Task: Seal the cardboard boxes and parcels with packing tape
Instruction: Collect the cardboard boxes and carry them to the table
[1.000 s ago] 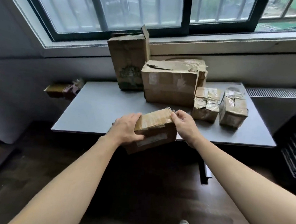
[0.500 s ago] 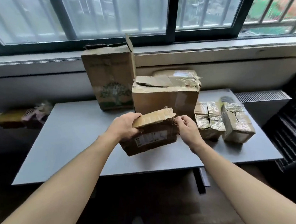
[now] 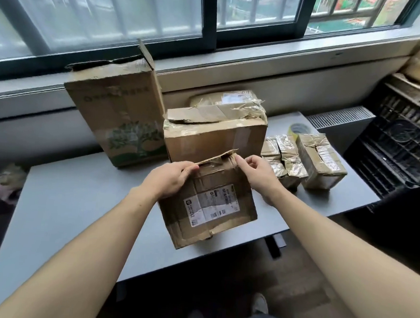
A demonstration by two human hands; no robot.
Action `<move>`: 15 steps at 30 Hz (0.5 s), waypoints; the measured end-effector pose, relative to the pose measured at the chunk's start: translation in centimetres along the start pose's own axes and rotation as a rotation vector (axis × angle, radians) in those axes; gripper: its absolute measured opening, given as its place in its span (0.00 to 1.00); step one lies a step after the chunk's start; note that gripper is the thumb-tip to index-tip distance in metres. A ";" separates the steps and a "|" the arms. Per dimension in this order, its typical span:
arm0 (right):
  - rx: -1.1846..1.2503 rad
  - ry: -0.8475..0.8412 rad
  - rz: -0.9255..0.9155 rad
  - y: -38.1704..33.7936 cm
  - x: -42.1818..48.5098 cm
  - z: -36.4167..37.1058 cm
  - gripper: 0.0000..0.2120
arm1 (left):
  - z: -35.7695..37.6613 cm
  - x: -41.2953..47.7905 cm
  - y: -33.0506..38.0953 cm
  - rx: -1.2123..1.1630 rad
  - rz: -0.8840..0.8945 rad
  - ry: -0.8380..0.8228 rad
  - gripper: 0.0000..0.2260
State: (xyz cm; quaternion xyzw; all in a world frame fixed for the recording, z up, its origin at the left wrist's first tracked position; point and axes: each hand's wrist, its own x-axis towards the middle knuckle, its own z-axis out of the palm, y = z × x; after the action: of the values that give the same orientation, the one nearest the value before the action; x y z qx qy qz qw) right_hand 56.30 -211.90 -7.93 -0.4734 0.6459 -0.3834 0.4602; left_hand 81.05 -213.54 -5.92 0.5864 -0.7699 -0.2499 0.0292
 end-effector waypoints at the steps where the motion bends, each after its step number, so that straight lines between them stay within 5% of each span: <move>1: 0.004 0.004 -0.017 -0.2 0.2 0.0 0.23 | -0.3 0.2 0.0 -0.003 -0.007 -0.003 0.19; 15: 0.103 -0.194 -0.035 -0.7 1.6 -1.3 0.06 | 0.3 0.4 0.7 -0.090 -0.056 0.008 0.20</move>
State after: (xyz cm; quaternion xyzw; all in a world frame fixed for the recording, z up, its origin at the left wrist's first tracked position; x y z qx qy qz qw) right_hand 55.08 -213.52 -7.26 -0.4952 0.5694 -0.3766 0.5373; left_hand 80.22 -213.61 -6.03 0.6067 -0.7412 -0.2826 0.0514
